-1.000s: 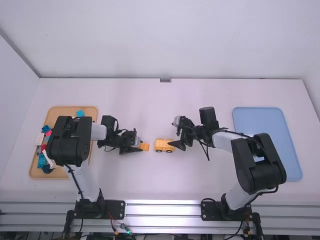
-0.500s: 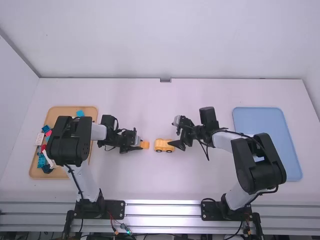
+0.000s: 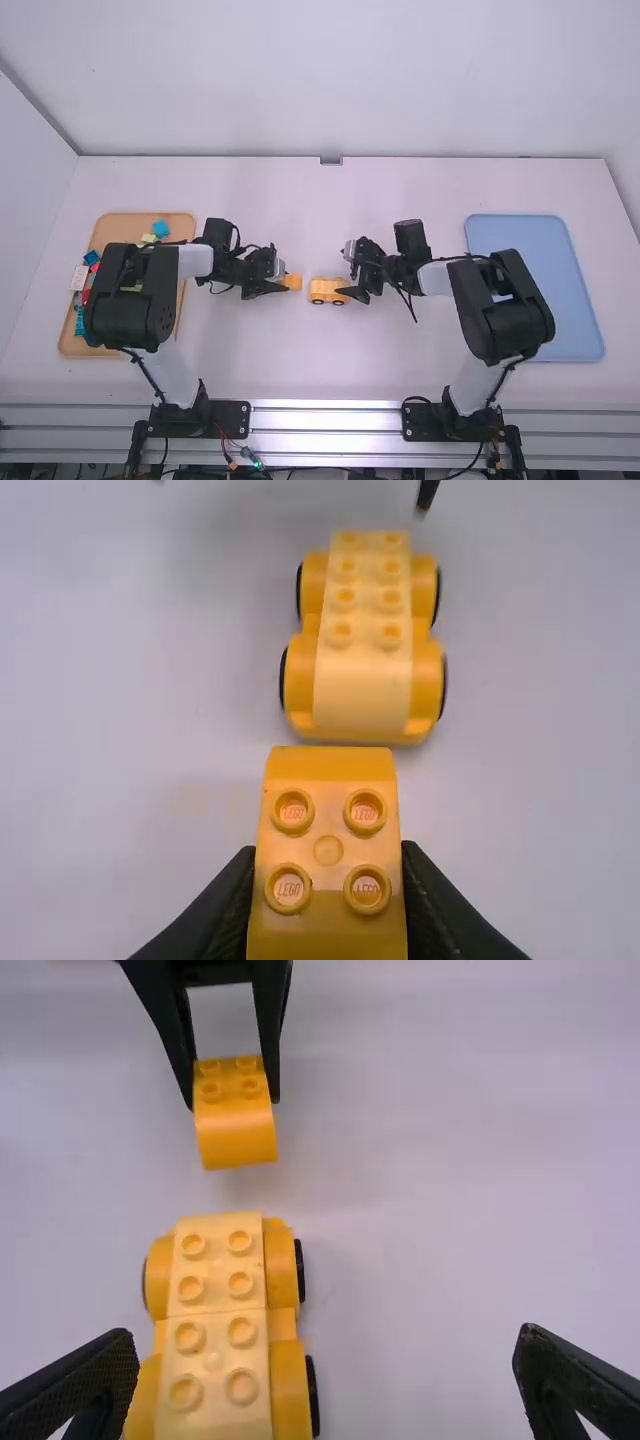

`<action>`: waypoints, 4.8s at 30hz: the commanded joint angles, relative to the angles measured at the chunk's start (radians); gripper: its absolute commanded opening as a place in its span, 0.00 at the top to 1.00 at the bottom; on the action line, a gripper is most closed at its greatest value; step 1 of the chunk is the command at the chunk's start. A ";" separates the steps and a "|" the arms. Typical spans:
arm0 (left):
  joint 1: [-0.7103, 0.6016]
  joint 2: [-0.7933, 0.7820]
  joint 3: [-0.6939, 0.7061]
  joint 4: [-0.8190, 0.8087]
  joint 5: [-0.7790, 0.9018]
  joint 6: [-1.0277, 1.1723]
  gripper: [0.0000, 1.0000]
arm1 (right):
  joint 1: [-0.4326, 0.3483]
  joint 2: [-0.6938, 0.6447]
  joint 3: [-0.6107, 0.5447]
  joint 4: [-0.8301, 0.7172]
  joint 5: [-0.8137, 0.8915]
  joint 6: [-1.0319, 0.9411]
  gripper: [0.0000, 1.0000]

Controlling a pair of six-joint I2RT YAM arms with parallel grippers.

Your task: Assemble lego blocks to make yellow taxi

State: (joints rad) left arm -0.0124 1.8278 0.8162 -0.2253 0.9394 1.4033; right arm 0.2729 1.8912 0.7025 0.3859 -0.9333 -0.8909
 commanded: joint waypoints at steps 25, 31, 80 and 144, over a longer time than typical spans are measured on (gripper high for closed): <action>-0.138 -0.089 0.007 0.079 0.066 -0.256 0.90 | 0.041 0.237 -0.101 0.402 -0.039 0.099 0.03; -0.138 -0.089 -0.010 0.092 0.073 -0.255 0.90 | 0.041 0.237 -0.098 0.400 -0.098 0.072 0.14; -0.264 0.091 -0.041 0.418 0.055 -0.472 0.98 | 0.042 0.237 -0.080 0.303 -0.064 0.026 0.44; -0.397 0.092 -0.017 0.300 -0.223 -0.427 0.95 | 0.042 0.237 -0.080 0.309 -0.060 0.027 0.42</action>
State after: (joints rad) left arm -0.3611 1.8626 0.8326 0.0811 0.7956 0.9760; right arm 0.2939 2.1139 0.6262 0.7029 -1.0256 -0.8688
